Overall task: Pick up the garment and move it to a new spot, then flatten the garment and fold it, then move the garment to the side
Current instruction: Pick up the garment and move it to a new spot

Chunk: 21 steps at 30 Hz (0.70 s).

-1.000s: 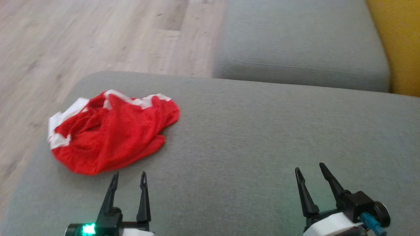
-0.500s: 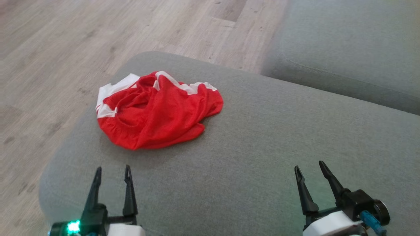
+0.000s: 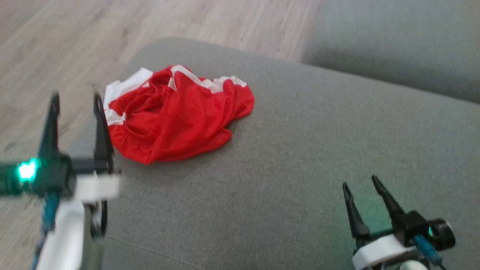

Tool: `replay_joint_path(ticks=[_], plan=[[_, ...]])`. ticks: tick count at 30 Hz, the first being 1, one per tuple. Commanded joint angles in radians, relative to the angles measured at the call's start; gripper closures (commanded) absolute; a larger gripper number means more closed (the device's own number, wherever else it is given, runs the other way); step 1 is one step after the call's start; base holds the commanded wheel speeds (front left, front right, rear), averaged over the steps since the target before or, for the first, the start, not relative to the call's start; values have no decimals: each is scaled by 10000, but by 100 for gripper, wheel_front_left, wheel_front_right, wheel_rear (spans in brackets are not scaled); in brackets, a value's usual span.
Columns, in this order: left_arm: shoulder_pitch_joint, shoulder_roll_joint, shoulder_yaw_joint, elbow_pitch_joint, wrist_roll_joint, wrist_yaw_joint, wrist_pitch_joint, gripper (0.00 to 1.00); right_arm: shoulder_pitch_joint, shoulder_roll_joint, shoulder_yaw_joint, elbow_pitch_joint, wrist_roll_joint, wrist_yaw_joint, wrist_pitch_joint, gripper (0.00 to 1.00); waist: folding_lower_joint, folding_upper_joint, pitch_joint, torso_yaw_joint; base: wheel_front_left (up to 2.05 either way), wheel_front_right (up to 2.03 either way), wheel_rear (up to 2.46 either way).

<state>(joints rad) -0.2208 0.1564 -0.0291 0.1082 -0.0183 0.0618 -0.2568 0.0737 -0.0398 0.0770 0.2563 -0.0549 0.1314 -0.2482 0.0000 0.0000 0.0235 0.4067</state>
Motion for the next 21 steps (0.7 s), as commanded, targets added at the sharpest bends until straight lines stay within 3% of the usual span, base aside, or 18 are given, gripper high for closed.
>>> replay_joint_path(ticks=[1,6,12,15,16,21], plan=[[-1084,306,311,-165,47,-95,-49,0,-703,-106,120,-403,-260,-7,-136,0,0,0,647,-155,0,0,0],[-3589,525,-53,1505,149,-532,-49,0,-1279,-618,8,-690,-721,-7,-136,0,0,0,1988,-329,0,0,0],[-6572,395,-314,5104,114,-741,939,0,-1868,-1394,-60,-1055,-862,-7,-136,0,0,0,3309,-558,0,0,0],[-7440,238,-241,6773,-223,-993,1913,0,-2048,-1608,-61,-1154,-871,-7,-136,0,0,0,3683,-754,0,0,0],[-7440,238,-241,6773,-223,-993,1913,0,-2048,-1608,-61,-1154,-871,-7,-136,0,0,0,3683,-754,0,0,0],[-8180,542,-453,8875,-190,-1312,2912,0,-2208,-1682,-125,-1260,-865,-7,-136,0,0,0,4021,-1107,0,0,0]])
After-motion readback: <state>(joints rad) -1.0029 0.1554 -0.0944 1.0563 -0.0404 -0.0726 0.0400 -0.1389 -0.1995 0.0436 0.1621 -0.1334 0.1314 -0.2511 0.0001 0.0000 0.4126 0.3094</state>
